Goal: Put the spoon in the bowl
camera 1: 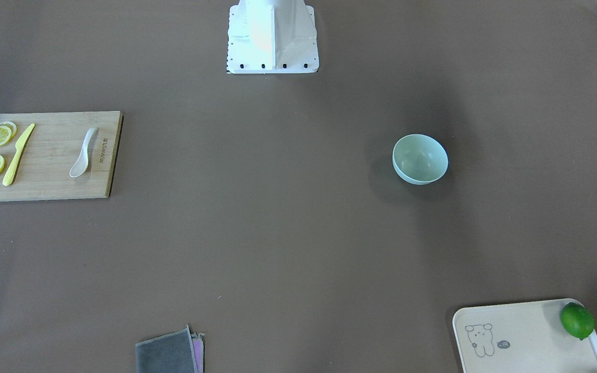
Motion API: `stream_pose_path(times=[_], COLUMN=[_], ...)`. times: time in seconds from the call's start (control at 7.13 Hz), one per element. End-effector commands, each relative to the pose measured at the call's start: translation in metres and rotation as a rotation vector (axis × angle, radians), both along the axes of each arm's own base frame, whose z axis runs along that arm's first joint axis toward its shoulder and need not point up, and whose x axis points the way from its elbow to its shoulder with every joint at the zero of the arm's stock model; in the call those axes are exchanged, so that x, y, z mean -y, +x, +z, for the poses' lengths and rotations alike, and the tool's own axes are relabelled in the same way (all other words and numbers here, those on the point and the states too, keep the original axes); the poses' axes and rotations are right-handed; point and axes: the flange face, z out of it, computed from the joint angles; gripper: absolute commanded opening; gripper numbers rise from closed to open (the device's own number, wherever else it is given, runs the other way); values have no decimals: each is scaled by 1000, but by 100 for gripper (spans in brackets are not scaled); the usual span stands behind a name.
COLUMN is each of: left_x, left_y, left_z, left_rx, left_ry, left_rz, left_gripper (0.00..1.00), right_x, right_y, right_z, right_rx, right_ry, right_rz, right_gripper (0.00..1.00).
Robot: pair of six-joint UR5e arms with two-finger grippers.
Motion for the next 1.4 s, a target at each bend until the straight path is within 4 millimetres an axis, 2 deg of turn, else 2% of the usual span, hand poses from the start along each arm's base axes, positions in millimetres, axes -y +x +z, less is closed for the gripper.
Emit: stream_pose_path(times=[0.0,0.42,0.84,0.98,1.26], left_x=[0,-8,-8,-8,-8], left_y=[0,0,0,0,10], left_z=[1,9,8,-1,-58], left_rx=[1,0,-2,-4,-9], left_ry=[-2,-17,-16,4,129], left_rz=[0,0,1,1,26], left_gripper=[98,98,98,98,98], right_x=[-4,-11,-10,-9,-4], right_y=[0,-1,-1,-1,-1], right_z=[4,9,8,5,0], right_rx=[2,7,13,13,16], right_ry=[-7,-14,-12,-6,3], right_rz=[0,1,1,1,3], right_gripper=[100,100,100,100,100])
